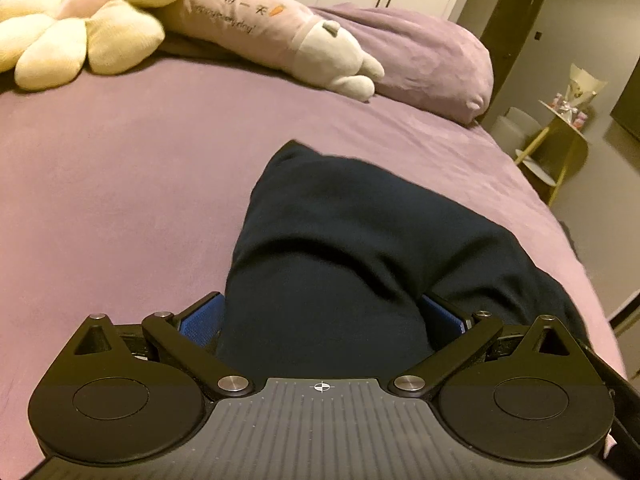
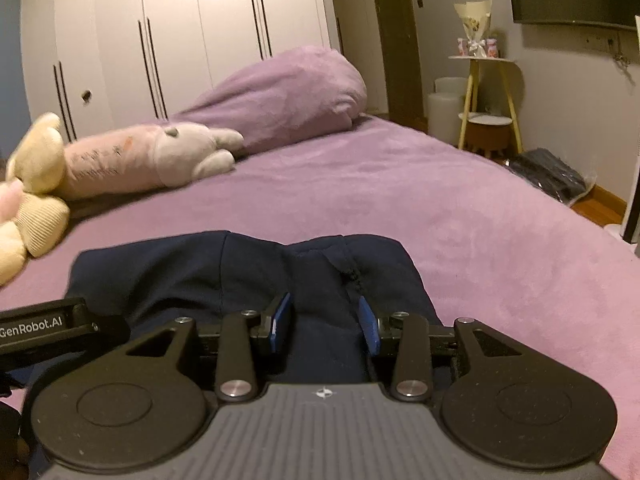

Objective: Fold large clothes

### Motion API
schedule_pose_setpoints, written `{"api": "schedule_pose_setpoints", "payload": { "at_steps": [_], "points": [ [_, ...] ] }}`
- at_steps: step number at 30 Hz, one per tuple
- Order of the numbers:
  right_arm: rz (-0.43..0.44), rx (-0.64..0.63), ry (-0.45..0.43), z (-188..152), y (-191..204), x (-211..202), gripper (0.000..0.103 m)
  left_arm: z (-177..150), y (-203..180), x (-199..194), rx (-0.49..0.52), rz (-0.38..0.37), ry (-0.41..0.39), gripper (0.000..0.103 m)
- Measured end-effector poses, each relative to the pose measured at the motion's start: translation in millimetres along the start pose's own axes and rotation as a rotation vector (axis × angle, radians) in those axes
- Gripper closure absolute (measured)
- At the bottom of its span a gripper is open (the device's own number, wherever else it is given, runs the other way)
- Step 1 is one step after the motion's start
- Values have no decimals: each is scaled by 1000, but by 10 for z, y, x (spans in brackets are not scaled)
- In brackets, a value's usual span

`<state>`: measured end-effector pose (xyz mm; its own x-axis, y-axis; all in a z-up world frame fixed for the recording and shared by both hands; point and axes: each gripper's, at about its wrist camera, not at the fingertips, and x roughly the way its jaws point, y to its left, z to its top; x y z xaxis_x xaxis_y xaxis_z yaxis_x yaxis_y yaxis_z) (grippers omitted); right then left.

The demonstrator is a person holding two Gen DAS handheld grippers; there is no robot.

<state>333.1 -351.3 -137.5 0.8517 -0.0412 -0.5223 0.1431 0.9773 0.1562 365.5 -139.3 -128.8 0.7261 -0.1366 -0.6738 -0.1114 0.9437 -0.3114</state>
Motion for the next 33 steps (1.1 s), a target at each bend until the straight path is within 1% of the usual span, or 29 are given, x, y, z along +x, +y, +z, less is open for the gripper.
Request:
{"api": "schedule_pose_setpoints", "payload": {
  "at_steps": [1,2,3,5,7,8,9,10,12,14,16,17,18,19,20,21,23,24,25,27,28,29,30,32,33],
  "points": [
    [7,13,-2,7,-27,-46,63,-31,18,-61,-22,-12,6,0],
    [12,30,-5,7,-65,-108,58,-77,36,-138,-49,-23,2,0],
    [-1,43,-18,-4,-94,-174,53,-132,47,-201,-68,-30,-10,0],
    [1,67,-53,-73,-163,-298,52,-267,54,-280,-90,-39,-52,0],
    [-5,74,-78,-169,-200,-365,52,-347,31,-272,-80,-32,-87,0],
    [-7,73,-92,-206,-202,-368,52,-371,23,-229,-73,-24,-91,0],
    [-16,66,-96,-239,-192,-337,52,-360,27,-166,-74,-13,-71,0],
    [-18,61,-75,-240,-182,-274,52,-316,55,-122,-93,-19,-44,0],
    [-1,73,-23,-150,-195,-170,50,-208,143,-106,-138,-59,5,0],
    [40,106,23,-58,-262,-155,48,-109,261,-157,-149,-131,61,0],
    [125,173,87,51,-415,-230,46,-47,494,-260,-169,-249,117,0],
    [192,210,122,107,-551,-319,41,-28,657,-313,-187,-321,157,0],
    [248,235,146,135,-674,-392,37,-25,813,-348,-206,-393,198,0],
    [321,263,182,144,-832,-475,31,-26,955,-375,-222,-448,239,0],
    [386,282,220,136,-988,-544,30,-31,1087,-405,-226,-476,269,0],
    [419,292,253,113,-1156,-623,26,-51,1166,-421,-214,-486,278,0],
    [400,299,312,56,-1352,-673,20,-95,1241,-412,-208,-483,290,0],
    [398,318,349,16,-1441,-648,20,-124,1248,-381,-223,-496,305,0],
    [413,349,385,-36,-1508,-604,20,-157,1244,-335,-246,-520,324,0],
    [475,429,448,-143,-1580,-473,20,-214,1194,-279,-266,-551,343,0],
    [492,443,455,-163,-1582,-426,20,-235,1155,-271,-260,-558,346,0],
    [495,447,463,-186,-1564,-366,21,-230,1117,-246,-250,-564,348,0],
    [494,447,469,-207,-1540,-307,25,-218,1094,-220,-246,-569,347,0],
    [513,450,481,-235,-1500,-230,29,-198,1081,-149,-261,-571,360,0],
    [524,460,485,-245,-1492,-190,33,-192,1088,-119,-279,-574,366,1]
  ]
}}
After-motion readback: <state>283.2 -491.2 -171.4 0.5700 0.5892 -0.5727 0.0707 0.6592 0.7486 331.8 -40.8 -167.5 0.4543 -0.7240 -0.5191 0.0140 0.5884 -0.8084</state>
